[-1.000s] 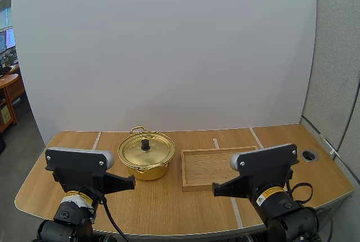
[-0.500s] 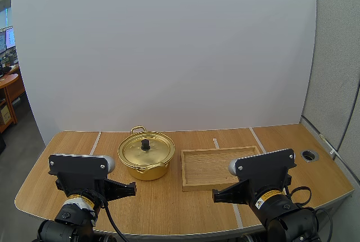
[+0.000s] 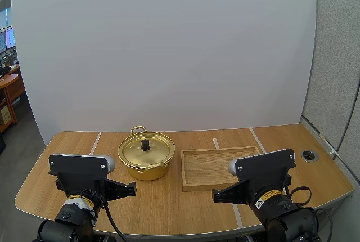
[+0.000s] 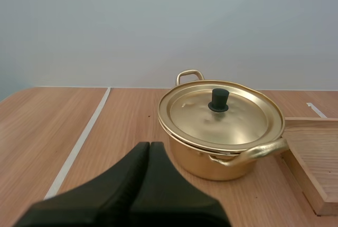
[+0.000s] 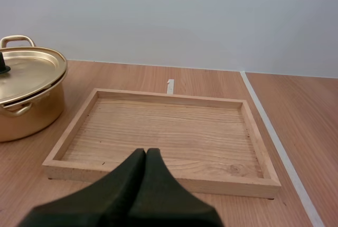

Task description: Open the pot, put the pineapple inside, and close it

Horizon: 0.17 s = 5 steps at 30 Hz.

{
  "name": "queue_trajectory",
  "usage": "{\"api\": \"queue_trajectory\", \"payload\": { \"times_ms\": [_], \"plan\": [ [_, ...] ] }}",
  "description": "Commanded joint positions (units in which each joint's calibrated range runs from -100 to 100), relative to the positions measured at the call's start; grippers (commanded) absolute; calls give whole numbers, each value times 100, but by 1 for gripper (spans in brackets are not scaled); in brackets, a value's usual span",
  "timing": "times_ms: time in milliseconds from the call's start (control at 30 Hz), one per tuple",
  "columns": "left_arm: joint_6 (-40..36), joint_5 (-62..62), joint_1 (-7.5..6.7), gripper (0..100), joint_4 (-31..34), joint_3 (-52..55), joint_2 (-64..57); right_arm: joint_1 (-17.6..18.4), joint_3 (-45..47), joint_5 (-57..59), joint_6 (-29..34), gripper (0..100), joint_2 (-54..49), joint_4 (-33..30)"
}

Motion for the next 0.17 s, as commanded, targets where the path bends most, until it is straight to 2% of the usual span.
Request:
{"api": "queue_trajectory", "payload": {
  "times_ms": [0,133],
  "plan": [
    [-51,-151,6,0,-22,12,-30,-26,0,-18,-16,0,-34,-35],
    [-51,-151,6,0,-22,12,-30,-26,0,-18,-16,0,-34,-35]
  ]
}}
